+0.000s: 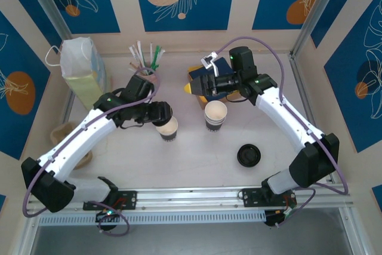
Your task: Pack the takeout coffee
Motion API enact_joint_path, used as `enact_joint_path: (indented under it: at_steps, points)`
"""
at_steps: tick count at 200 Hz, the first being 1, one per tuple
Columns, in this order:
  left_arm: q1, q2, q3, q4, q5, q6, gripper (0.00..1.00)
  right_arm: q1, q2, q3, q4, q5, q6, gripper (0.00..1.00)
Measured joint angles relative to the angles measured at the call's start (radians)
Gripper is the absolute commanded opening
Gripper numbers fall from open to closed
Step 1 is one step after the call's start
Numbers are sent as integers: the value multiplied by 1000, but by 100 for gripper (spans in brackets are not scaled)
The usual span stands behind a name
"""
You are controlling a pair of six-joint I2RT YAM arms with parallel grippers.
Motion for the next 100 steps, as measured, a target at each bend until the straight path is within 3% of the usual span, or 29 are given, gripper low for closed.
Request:
enact_joint_path:
  at_steps: [100]
  points:
    - [-105,82,8,-6,-174,127,66,-3,-36,-36,-27,26,-15,99]
